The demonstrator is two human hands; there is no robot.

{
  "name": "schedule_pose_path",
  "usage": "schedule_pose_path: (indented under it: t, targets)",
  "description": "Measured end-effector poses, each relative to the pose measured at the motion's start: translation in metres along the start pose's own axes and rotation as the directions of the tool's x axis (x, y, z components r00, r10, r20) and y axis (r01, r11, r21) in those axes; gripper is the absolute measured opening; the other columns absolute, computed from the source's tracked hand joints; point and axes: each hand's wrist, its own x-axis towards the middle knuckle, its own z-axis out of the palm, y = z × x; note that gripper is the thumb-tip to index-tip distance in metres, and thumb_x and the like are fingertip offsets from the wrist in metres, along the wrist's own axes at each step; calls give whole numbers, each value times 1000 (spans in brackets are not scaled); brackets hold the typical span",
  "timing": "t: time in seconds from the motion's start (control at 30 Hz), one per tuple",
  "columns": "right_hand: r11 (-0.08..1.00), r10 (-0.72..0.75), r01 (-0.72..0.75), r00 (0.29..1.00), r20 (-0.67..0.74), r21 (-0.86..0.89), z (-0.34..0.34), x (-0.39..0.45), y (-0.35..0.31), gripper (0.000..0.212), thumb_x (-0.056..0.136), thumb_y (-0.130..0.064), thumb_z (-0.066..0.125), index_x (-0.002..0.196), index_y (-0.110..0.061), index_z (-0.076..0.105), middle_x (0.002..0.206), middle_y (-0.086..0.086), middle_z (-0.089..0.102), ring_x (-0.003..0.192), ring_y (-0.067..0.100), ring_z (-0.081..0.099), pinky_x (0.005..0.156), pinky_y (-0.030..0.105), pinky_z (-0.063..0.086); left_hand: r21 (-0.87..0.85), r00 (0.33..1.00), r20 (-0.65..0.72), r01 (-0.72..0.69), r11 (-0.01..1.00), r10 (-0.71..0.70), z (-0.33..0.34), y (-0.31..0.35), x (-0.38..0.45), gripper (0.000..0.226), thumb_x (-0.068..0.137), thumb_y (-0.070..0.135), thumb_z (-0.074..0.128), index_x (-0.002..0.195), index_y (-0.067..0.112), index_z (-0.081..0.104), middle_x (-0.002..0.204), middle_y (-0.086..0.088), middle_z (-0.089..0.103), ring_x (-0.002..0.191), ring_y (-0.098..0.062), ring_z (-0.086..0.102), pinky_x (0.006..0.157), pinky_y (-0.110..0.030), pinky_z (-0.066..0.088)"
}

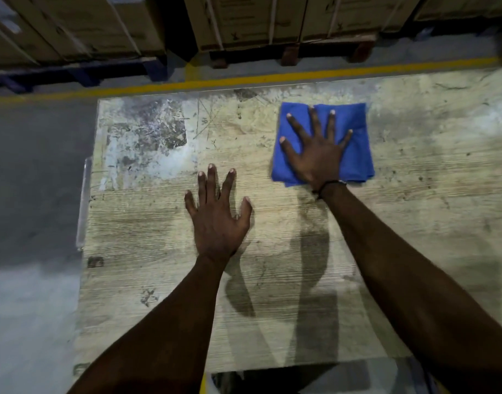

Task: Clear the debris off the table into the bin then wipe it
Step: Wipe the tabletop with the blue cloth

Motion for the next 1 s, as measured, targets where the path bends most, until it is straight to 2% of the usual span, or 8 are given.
schedule_pose_path:
  t: [0.13,0.3,0.47,0.6,0.7,0.8,0.9,1.0]
  targets:
    - [981,-176,178,984,24,-79,-6,-84,-11,62,100,-73,31,158,-53,26,174,-10,10,161,26,1,120,71,4,-11,1000,1,-4,1000,4,-1,-1,-1,70,99,54,52,163,35,32,176,-1,12,163,-25,9,125,-64,15]
    - [990,-82,84,996,23,-112,-17,-91,37,64,98,-75,33,158,-56,22,174,-13,8,161,26,2,119,72,10,-11,1000,9,-18,1000,18,-1,-1,0,70,101,54,51,164,34,29,176,-3,11,163,-26,8,125,-64,13]
    - [998,28,-28,1000,-1,-49,-3,-43,3,63,98,-76,32,157,-53,29,173,-8,17,160,35,7,116,78,8,0,1000,-2,-27,1000,27,1,-3,-1,70,100,54,51,164,32,31,176,-5,14,162,-29,11,124,-65,15]
    - [986,-125,128,991,41,-107,-10,-122,-11,63,99,-75,30,158,-55,23,174,-11,8,161,27,0,120,72,4,-11,1000,12,-22,1000,22,0,-3,-2,70,99,54,52,163,33,32,176,-5,14,162,-29,12,125,-64,14]
    - [991,-52,59,997,57,-123,-21,-171,20,62,98,-75,34,157,-59,22,173,-17,4,161,22,-2,121,70,5,-21,999,35,-19,1000,20,-1,-4,-1,70,101,54,50,164,33,30,176,-5,11,163,-28,8,126,-64,9]
    - [993,45,-42,999,22,-108,-23,-152,41,62,96,-77,33,156,-59,25,173,-16,11,161,25,3,118,74,8,-35,999,41,-26,999,28,0,-5,-3,70,102,56,46,165,33,27,176,-5,7,163,-28,4,126,-63,5]
    - [992,122,-122,992,-10,-21,-11,-114,17,62,97,-76,34,155,-58,28,172,-13,16,160,32,6,116,78,7,-36,998,46,-33,999,34,3,-5,-1,71,101,58,43,165,33,26,176,-6,7,163,-29,4,126,-64,5]
    - [997,60,-60,998,-9,-42,4,-123,-27,62,97,-75,32,156,-56,28,173,-10,16,160,33,6,116,77,6,-66,997,66,-44,997,48,5,-10,0,70,100,56,41,165,32,28,176,-8,9,163,-30,4,126,-65,3]
